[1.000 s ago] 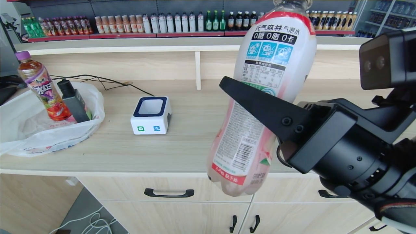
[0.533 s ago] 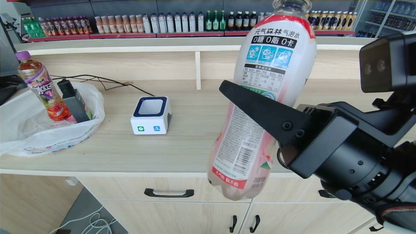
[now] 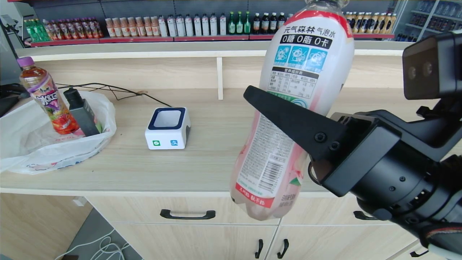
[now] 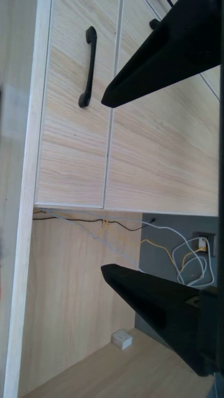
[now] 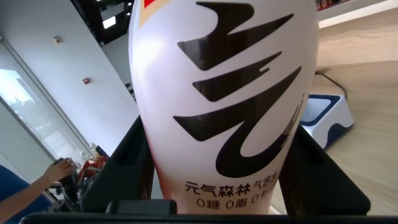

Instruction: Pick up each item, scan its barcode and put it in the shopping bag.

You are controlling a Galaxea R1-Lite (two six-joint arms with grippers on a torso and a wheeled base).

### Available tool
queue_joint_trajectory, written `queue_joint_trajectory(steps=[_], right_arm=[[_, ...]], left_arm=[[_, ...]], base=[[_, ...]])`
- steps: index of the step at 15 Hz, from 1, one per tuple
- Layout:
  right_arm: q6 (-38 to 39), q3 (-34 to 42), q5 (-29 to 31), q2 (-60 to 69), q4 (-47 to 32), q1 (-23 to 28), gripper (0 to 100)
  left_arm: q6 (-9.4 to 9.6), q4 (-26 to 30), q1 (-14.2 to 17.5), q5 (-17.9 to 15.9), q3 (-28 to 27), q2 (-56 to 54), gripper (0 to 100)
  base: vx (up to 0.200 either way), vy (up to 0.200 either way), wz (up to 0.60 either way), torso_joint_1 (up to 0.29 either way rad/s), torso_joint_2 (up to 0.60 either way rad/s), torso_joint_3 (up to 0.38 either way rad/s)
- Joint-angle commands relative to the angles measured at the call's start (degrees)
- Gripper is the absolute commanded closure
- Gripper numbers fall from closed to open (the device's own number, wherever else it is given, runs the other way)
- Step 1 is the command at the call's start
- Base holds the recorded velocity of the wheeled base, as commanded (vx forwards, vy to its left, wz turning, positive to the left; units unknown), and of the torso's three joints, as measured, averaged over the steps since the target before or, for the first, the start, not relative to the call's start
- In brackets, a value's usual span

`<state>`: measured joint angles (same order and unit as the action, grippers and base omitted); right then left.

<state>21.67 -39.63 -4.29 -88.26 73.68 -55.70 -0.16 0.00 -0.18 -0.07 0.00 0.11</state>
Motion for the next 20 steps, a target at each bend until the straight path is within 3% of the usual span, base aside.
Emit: queue_joint_trajectory(steps=[1,10,20], right_arm=[[-1.0,-0.7,-1.1,-0.9,0.0,0.0,100],[-3.7,0.3,-1.0,-0.9,0.1,3.2,100],[-16.8,11.2,-0.8,1.7,0.1,18.3,100]], left_arm=[[-0.02,0.0,0.0,0.0,0.0,0.0,0],[-0.02,0.0,0.0,0.0,0.0,0.0,0],[-0.02,0.0,0.0,0.0,0.0,0.0,0]], base=[[0.0,0.0,0.0,0.0,0.0,0.0],[0.0,0.0,0.0,0.0,0.0,0.0],[0.0,0.0,0.0,0.0,0.0,0.0]])
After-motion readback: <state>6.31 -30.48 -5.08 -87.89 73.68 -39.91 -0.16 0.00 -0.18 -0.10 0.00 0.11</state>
